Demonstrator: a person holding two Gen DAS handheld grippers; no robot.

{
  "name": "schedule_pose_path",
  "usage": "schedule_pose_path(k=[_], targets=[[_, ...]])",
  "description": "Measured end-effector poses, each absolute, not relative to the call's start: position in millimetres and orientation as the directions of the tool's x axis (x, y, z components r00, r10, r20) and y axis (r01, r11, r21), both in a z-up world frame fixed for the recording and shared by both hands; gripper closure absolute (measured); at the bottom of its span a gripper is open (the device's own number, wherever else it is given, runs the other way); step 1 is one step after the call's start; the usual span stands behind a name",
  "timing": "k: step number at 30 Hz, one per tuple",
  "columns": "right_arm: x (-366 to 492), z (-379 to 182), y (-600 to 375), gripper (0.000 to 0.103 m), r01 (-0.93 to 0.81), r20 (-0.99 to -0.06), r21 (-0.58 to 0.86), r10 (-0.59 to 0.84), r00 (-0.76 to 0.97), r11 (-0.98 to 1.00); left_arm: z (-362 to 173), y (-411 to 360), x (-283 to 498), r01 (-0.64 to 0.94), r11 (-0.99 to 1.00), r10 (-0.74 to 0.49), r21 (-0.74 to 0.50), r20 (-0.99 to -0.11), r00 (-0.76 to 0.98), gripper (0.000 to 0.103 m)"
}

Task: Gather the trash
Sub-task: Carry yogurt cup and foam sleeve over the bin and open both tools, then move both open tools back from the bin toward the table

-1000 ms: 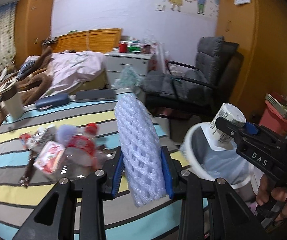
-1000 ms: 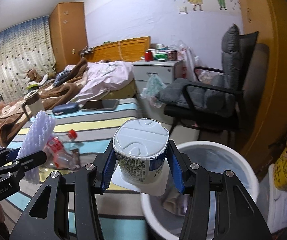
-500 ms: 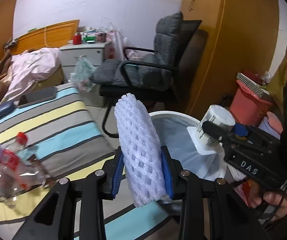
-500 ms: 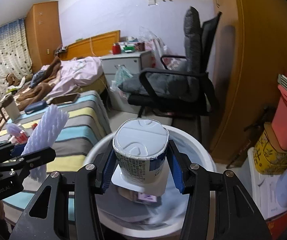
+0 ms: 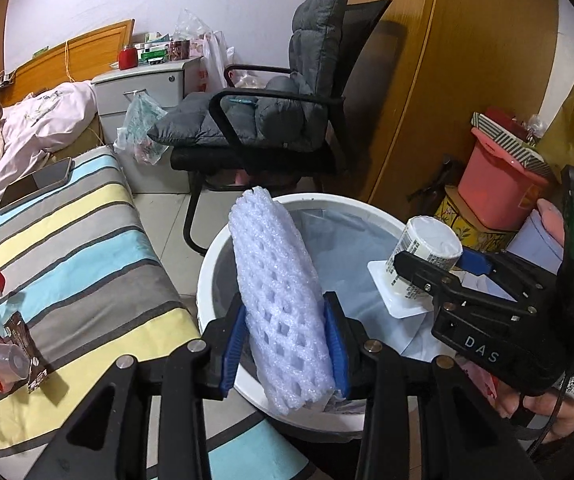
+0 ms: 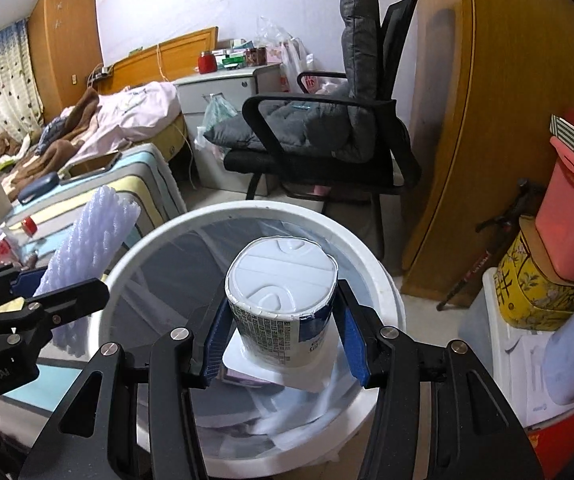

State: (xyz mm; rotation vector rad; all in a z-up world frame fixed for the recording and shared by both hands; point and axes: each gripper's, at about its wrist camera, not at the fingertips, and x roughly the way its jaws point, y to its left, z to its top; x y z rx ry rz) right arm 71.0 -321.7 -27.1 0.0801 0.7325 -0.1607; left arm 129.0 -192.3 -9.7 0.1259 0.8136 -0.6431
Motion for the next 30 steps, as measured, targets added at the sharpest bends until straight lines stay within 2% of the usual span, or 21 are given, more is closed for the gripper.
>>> schedule_pose_path(k=[5, 8, 10, 16, 30], targets=[[74, -30, -328, 0.049, 0.173, -0.68, 0.016, -0.116, 0.724, 0.985, -9, -189, 131, 0.566, 0.813, -0.48, -0.135, -0.706, 0.52, 0.044], [74, -29, -329, 0.041, 0.182, -0.679, 0.021, -0.12, 0.724, 0.983, -8, -187, 131, 0.562, 0.816, -0.479, -0.136, -0.703, 0.526, 0.039], [72, -27, -329, 0.04, 0.185, -0.672, 0.024, -0.121, 0.73, 0.983, -7, -184, 131, 0.555, 0.821, -0.474, -0.134, -0.7, 0.534, 0.036], [70, -25, -326, 0.04, 0.192, -0.663, 0.025, -0.128, 0.738, 0.981, -3, -174, 129, 0.535, 0.836, -0.46, -0.124, -0.691, 0.558, 0.031], [64, -14, -305, 0.04, 0.165, -0.623, 0.032, -0.109, 0.774, 0.986, 11, -131, 116, 0.463, 0.88, -0.413, -0.108, -0.657, 0.631, 0.03]])
